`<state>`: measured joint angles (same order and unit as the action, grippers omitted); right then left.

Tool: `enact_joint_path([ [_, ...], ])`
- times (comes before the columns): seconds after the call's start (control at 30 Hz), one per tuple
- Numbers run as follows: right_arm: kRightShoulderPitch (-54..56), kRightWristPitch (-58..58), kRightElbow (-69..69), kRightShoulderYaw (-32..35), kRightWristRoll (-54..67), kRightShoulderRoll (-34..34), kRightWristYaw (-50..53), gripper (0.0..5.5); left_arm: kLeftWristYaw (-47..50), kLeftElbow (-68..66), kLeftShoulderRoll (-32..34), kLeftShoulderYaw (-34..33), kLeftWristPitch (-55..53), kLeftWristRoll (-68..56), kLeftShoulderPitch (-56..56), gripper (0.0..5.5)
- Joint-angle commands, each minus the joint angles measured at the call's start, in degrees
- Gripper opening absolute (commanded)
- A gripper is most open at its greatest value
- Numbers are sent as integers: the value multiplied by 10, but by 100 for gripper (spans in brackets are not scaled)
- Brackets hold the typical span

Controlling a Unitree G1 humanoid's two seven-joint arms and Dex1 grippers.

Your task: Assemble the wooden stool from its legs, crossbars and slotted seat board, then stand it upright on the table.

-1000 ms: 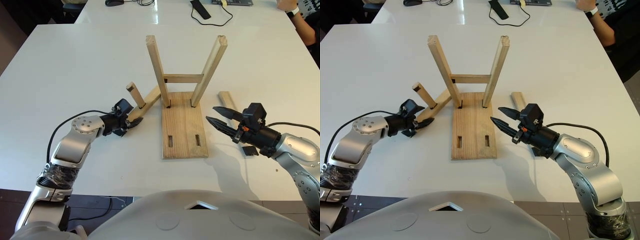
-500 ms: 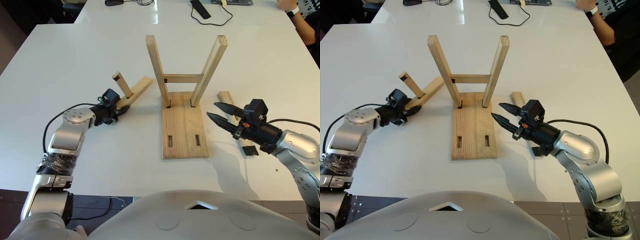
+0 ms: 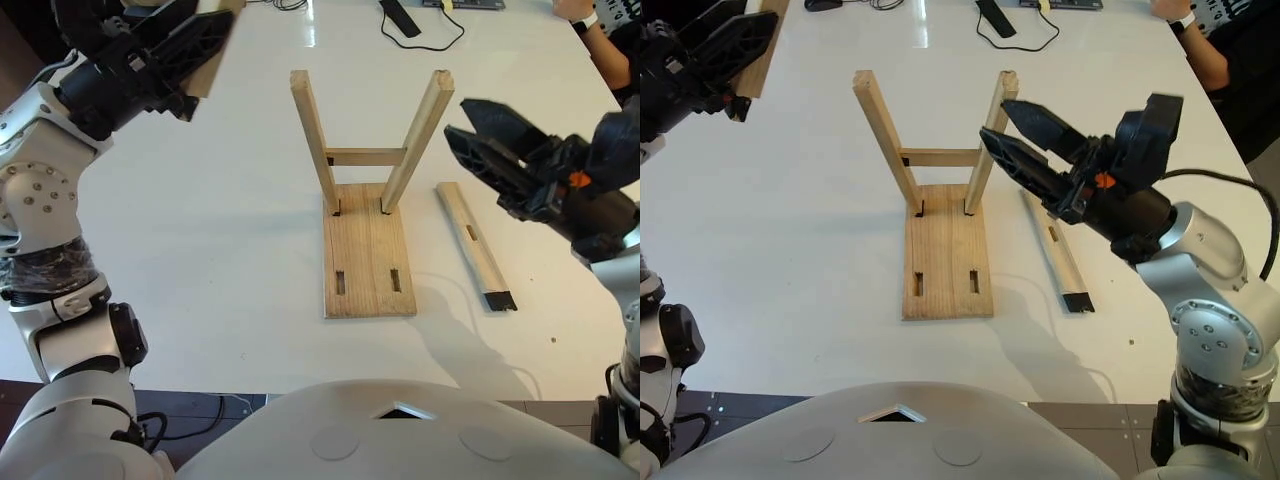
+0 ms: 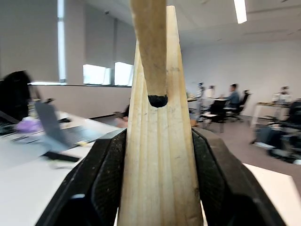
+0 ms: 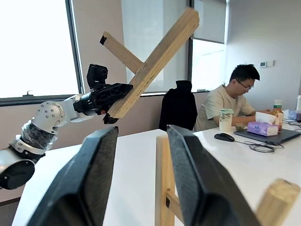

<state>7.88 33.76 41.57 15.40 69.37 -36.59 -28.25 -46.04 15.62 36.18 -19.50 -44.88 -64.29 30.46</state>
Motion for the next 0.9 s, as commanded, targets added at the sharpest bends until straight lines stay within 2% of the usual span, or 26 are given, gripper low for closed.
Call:
enact_joint_path([
  [0.03, 57, 30, -20, -4, 84, -28, 2, 245, 6, 50, -27, 47, -41, -69, 11, 203],
  [0.13, 72, 47, -25, -15, 93, -45, 2, 277, -12, 66, -28, 76, -47, -65, -5, 203],
  [0.4, 88, 72, -35, -34, 115, -65, -17, 277, -33, 91, -24, 90, -48, -91, -18, 203],
  [0.77, 127, 85, -42, -61, 124, -65, -16, 277, -94, 99, -12, 135, -10, 4, -58, 203],
  [0.9, 130, 86, -40, -74, 114, -65, -20, 329, -101, 107, -13, 138, -7, 8, -65, 203],
])
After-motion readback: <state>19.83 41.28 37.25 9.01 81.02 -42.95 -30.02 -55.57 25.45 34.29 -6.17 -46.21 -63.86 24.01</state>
